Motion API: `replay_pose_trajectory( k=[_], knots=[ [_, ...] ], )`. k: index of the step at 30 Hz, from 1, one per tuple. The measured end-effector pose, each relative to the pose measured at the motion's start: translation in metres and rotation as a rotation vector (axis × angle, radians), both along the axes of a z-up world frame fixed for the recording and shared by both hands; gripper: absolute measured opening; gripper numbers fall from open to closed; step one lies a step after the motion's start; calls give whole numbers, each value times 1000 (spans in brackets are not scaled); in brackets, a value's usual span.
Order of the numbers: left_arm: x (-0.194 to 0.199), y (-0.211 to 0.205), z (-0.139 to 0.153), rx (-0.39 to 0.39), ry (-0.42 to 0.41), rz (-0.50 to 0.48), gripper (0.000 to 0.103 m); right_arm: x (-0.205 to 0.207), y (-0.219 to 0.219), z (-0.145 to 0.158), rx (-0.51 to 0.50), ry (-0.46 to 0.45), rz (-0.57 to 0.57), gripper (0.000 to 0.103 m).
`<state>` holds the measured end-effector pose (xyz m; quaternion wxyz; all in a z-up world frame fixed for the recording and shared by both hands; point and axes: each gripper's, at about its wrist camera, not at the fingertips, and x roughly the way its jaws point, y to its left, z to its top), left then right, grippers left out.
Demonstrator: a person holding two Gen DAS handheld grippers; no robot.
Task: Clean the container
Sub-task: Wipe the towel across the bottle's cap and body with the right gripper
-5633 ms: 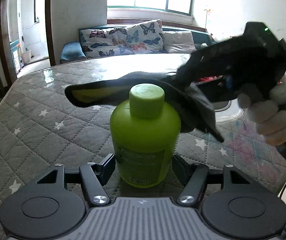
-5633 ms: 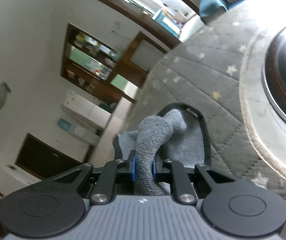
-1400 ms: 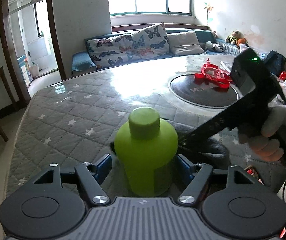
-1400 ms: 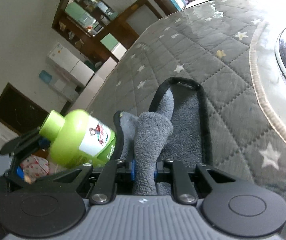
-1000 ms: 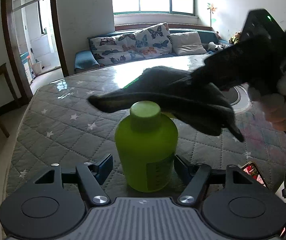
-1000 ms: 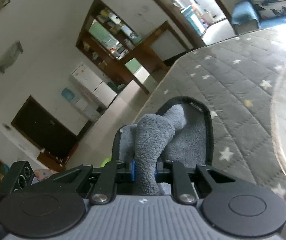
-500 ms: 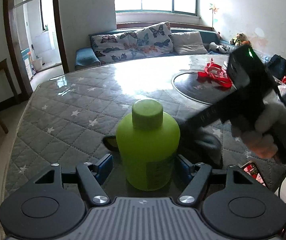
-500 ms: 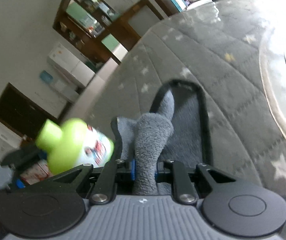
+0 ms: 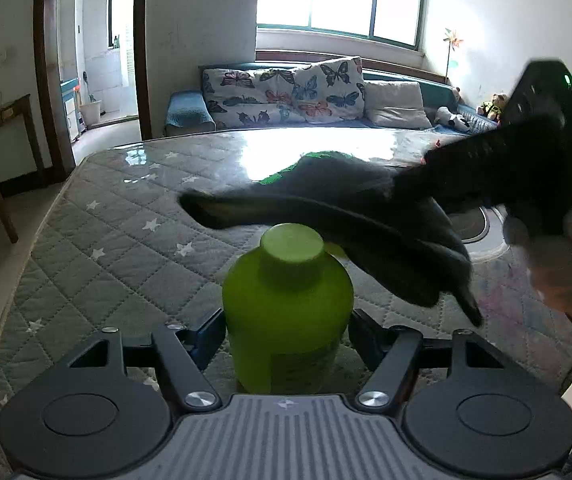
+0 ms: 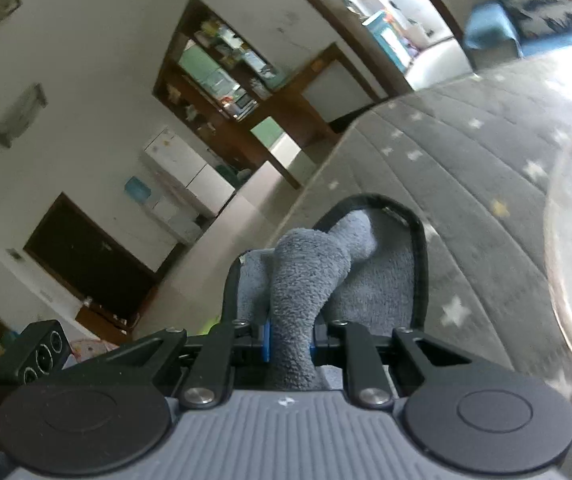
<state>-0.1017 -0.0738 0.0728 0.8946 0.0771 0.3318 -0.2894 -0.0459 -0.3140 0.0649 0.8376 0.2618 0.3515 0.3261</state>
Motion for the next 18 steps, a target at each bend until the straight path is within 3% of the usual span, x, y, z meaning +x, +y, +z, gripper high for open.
replay_pose_trajectory(
  k=[6, 12, 18],
  knots=[
    [-1, 4, -2, 2, -12, -26, 70, 24, 20, -13, -31, 41, 12, 16],
    [-2, 11, -4, -6, -24, -67, 70, 31, 15, -46, -24, 137, 0, 16],
    [-6, 8, -11, -4, -38, -48, 71, 13, 15, -61, -154, 142, 19, 16]
  ],
)
